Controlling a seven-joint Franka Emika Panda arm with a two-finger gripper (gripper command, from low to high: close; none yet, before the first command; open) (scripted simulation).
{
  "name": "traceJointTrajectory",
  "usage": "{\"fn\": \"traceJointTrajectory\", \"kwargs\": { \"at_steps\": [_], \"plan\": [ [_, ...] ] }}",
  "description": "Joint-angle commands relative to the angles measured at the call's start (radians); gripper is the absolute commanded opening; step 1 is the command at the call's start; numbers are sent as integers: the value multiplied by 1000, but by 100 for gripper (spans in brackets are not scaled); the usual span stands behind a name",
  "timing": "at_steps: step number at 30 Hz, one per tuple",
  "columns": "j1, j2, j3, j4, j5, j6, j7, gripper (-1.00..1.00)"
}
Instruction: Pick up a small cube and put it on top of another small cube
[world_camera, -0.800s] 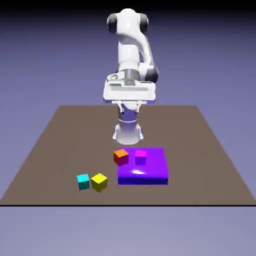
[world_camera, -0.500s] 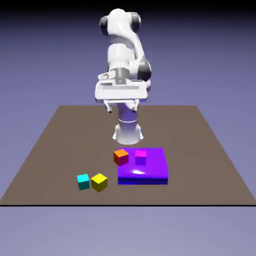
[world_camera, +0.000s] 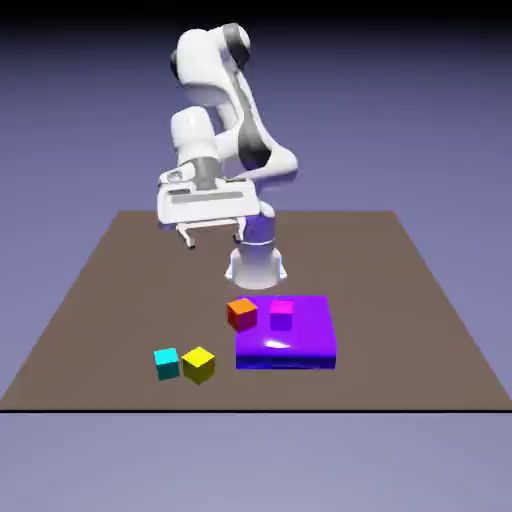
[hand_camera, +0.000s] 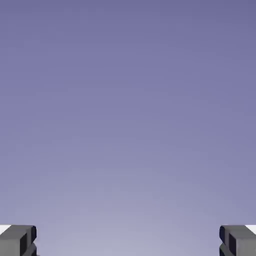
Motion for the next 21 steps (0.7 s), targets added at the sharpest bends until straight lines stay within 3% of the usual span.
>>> {"fn": "traceJointTrajectory", "kwargs": {
  "at_steps": [1,21],
  "plan": [
    [25,-1,-36,3,1,-1,-28,0],
    [525,-27,-761,60,17,-21,-583,0]
  ]
}}
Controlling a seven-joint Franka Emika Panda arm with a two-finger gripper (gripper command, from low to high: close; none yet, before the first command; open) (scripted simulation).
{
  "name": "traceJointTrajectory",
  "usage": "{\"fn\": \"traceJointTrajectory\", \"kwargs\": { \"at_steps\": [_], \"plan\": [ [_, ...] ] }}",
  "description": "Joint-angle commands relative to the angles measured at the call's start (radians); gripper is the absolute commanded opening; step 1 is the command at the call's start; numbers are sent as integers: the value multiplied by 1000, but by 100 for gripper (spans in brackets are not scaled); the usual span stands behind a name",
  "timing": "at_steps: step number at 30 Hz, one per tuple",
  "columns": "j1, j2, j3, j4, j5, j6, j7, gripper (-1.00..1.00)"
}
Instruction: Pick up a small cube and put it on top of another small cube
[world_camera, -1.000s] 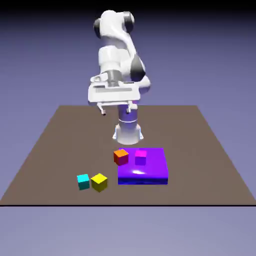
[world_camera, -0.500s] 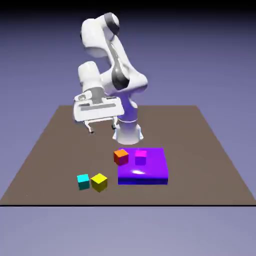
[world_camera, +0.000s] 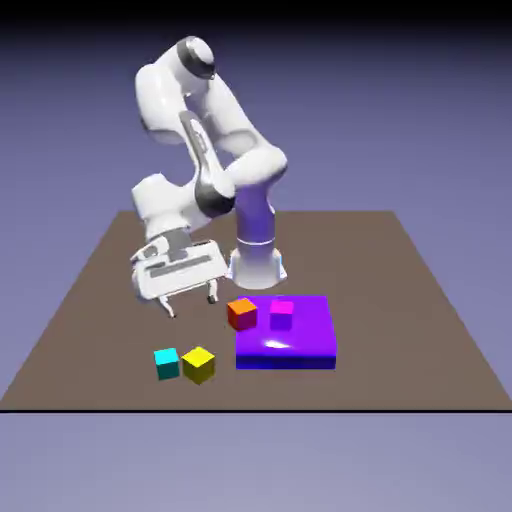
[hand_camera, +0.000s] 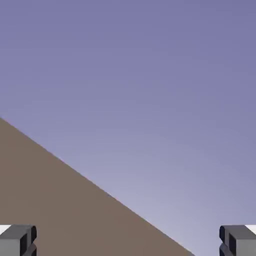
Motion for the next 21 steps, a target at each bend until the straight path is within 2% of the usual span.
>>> {"fn": "traceJointTrajectory", "kwargs": {
  "at_steps": [1,9,11,19,20,21],
  "plan": [
    [25,-1,-36,3,1,-1,-28,0],
    [225,-12,-326,26,7,-9,-250,0],
    [227,-12,-329,26,8,-9,-252,0],
    [515,-153,-573,104,-7,146,-270,0],
    [515,-153,-574,104,-7,146,-270,-100],
    [515,-153,-574,104,-7,146,-270,-100]
  ]
}}
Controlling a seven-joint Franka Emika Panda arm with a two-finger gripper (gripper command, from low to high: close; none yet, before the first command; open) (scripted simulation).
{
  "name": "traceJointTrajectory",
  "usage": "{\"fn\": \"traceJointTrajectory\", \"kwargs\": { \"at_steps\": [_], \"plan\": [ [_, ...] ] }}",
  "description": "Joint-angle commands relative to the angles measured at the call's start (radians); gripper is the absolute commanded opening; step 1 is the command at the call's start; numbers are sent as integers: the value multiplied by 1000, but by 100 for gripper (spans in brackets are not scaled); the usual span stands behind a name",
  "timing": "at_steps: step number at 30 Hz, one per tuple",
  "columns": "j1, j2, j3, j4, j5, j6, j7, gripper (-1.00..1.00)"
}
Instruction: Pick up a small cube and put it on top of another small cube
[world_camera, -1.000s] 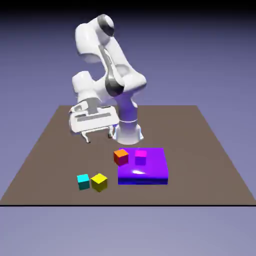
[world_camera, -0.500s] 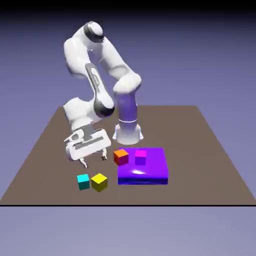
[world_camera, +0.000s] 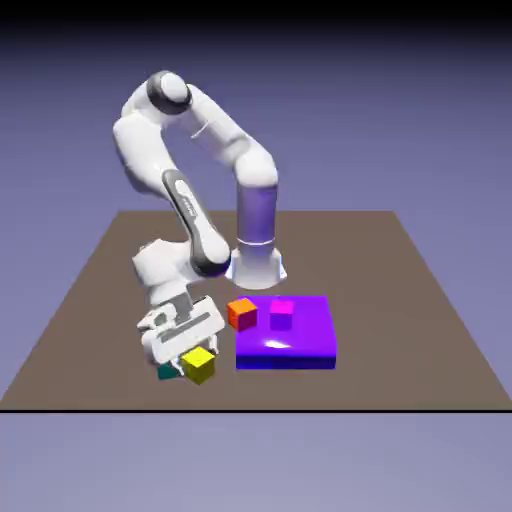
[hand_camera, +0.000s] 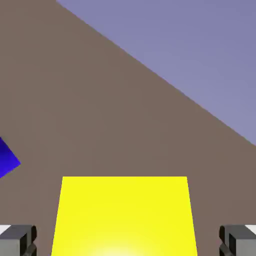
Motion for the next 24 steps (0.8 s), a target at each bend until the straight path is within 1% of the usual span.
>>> {"fn": "traceJointTrajectory", "kwargs": {
  "at_steps": [1,8,24],
  "plan": [
    [-36,18,31,-10,2,-19,2,-100],
    [-289,142,246,-78,15,-157,16,-100],
    [-582,286,826,-77,111,-655,-340,-100]
  ]
}}
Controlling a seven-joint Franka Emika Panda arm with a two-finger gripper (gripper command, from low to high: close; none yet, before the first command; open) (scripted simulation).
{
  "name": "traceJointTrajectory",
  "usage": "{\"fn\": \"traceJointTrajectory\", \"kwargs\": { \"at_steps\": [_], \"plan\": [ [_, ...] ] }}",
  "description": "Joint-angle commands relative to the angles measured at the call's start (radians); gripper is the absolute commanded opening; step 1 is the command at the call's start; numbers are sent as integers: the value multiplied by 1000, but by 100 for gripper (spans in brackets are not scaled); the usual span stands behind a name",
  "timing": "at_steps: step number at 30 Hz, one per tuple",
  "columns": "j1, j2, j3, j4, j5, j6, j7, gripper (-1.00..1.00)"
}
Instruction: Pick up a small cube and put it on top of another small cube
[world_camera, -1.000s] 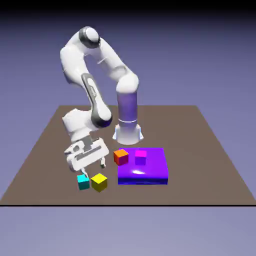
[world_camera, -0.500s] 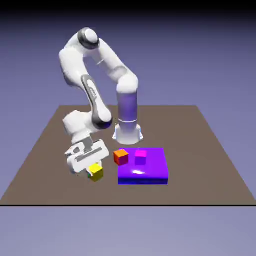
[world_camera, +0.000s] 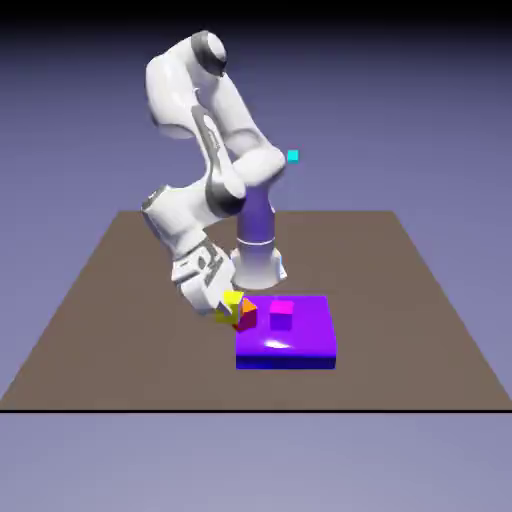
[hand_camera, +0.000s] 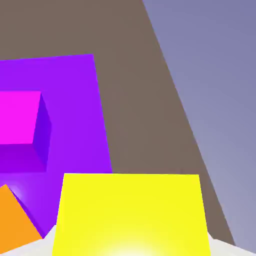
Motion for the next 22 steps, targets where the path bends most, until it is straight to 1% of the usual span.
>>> {"fn": "traceJointTrajectory", "kwargs": {
  "at_steps": [1,11,12,19,20,22],
  "plan": [
    [-18,9,36,0,7,-30,-23,-100],
    [-193,95,382,1,64,-327,-235,-100],
    [-193,95,382,1,64,-327,-235,-100],
    [-52,318,325,-56,355,-181,-466,-100],
    [-52,318,325,-56,355,-181,-466,100],
    [-73,285,333,-48,311,-203,-431,100]
  ]
}}
